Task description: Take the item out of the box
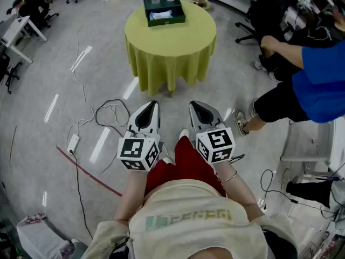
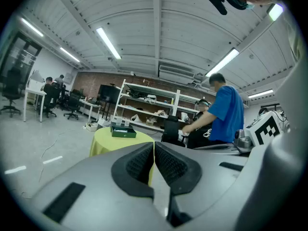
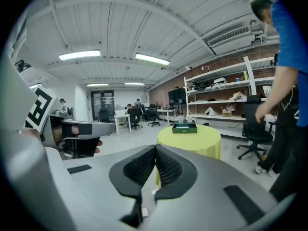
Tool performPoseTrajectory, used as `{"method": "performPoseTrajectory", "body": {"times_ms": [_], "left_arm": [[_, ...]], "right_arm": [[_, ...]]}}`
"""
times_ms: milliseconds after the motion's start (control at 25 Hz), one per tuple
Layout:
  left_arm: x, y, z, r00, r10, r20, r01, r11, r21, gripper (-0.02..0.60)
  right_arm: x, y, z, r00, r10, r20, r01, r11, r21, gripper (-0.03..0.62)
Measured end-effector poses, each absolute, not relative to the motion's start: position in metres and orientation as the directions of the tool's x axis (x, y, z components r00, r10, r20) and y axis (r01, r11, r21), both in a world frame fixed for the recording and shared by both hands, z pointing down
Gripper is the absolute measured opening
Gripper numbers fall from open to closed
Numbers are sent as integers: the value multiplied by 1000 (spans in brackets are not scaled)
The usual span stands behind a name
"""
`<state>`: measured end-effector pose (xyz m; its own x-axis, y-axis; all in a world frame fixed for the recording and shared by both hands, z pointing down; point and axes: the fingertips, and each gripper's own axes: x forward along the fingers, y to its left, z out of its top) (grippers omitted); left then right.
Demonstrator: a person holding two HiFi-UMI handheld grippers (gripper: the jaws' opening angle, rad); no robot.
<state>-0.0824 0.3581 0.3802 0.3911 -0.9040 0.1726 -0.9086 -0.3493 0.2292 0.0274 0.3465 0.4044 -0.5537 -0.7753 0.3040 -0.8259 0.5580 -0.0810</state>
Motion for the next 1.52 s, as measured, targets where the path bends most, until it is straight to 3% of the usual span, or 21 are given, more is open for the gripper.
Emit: {"method": "performPoseTrajectory", "body": {"times_ms": [1000, 1520], "left_arm": [[-102, 396, 376, 373, -916, 147, -916, -338, 216, 28], [-109, 336, 384, 344, -925, 160, -927, -308, 215, 28]], "right_arm": [[18, 378, 412, -549, -770, 326, -832, 542, -120, 37], [12, 312, 415, -565, -758, 326, -821, 558, -124, 37]]}}
